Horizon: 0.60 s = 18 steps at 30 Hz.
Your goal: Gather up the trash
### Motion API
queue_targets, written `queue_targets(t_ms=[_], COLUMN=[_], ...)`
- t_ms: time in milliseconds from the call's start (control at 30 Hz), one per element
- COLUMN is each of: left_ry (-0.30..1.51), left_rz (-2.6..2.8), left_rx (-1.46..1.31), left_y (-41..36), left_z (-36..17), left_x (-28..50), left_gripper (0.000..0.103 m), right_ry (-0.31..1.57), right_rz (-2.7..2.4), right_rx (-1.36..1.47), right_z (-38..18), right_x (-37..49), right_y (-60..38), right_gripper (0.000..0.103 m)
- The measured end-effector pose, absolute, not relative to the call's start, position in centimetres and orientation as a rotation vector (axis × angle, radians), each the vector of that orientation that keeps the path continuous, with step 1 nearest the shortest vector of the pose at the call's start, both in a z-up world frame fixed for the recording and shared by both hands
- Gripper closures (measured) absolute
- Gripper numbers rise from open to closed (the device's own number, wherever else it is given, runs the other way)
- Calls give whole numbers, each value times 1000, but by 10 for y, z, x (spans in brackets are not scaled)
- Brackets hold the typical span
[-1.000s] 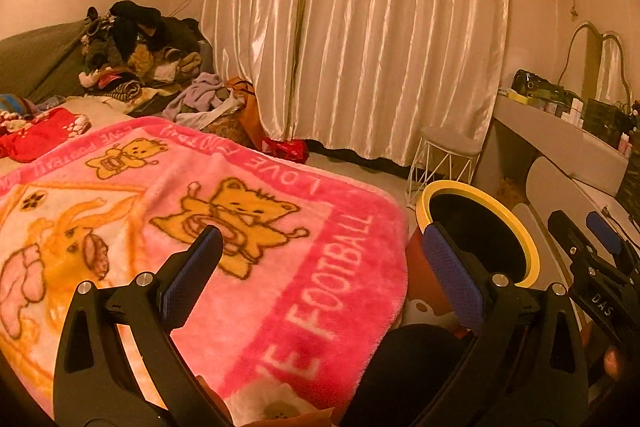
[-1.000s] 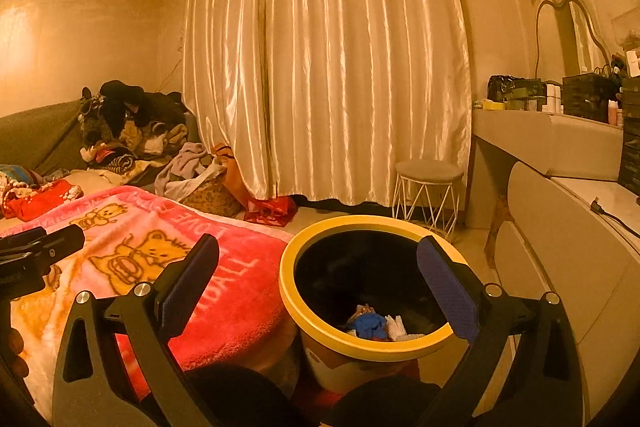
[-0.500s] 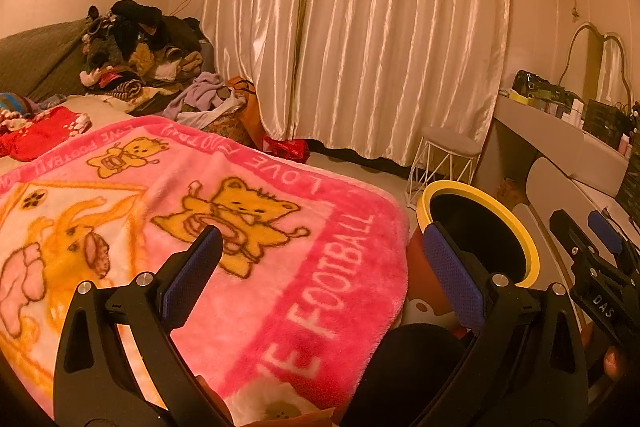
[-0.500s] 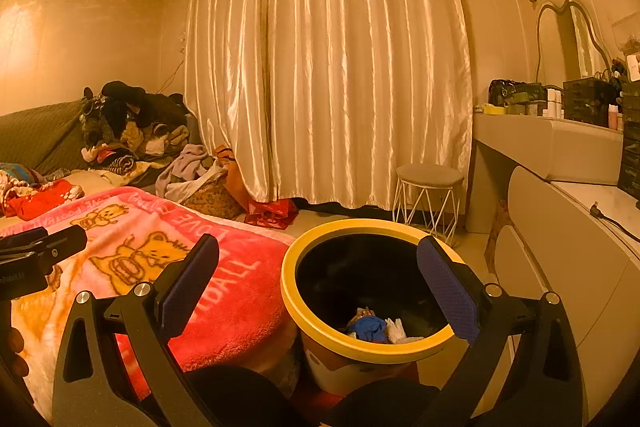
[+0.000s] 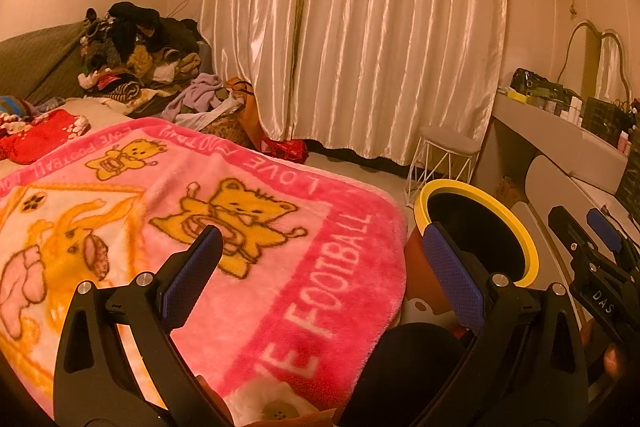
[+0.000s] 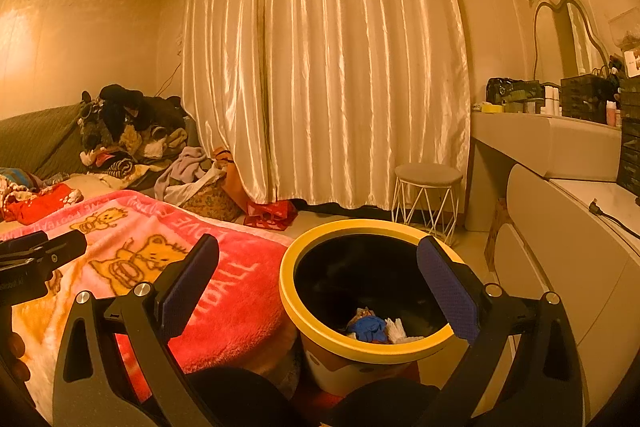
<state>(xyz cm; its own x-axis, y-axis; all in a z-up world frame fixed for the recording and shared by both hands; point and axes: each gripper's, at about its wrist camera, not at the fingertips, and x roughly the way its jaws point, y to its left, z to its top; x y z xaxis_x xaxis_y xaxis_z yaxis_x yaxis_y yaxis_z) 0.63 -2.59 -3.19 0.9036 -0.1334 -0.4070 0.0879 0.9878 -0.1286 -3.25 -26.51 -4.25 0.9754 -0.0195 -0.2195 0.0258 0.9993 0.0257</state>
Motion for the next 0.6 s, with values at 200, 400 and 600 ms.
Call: queue_targets(t_ms=[200, 400, 600], left_ry=[429, 428, 429], left_rz=[-113, -112, -114], left_rx=[-108, -107, -108], left_y=[-26, -26, -27], left_z=[-32, -31, -31], left_x=[7, 7, 7], left_gripper=[11, 11, 11], right_ry=[220, 221, 221], right_rz=[-22, -22, -22], right_rx=[28, 30, 30], right_z=[-43, -44, -44], right_x=[-33, -33, -33], right_y=[-266, -266, -267], right_gripper=[6, 6, 6])
